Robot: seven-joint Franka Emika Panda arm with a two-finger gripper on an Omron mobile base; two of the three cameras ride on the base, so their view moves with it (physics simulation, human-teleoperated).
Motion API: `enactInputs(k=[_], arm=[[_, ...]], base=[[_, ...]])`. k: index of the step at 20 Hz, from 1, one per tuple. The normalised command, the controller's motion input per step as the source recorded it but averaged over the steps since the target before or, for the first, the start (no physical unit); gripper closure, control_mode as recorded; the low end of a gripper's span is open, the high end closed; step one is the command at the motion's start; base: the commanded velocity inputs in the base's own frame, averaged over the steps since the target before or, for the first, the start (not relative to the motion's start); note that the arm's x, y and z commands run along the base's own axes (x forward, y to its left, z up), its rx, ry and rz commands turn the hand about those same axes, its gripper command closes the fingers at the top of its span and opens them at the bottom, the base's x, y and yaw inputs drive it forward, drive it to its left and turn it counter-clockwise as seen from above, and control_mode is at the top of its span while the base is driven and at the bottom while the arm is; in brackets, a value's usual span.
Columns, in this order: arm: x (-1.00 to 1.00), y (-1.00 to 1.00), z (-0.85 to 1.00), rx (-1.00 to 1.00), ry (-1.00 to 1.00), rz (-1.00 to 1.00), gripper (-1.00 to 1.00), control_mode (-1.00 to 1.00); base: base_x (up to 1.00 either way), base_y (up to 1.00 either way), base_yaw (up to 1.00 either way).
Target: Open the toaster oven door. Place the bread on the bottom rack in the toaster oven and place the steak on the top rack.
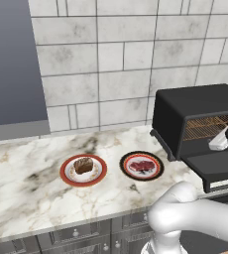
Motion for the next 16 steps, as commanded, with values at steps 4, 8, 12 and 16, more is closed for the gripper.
enactInputs(k=[4,8,12,16], arm=[[0.23,0.0,-0.06,0.0,-0.01,0.0,-1.0,-1.0],[0.08,0.0,-0.16,0.0,0.0,0.0,-1.0,-1.0],[0.07,0.0,-0.19,0.0,0.0,0.0,-1.0,-1.0],[0.13,0.0,-0.15,0.0,-0.02,0.0,-1.0,-1.0]], base=[[0.0,0.0,0.0],[0.0,0.0,0.0],[0.0,0.0,0.0],[0.0,0.0,0.0]])
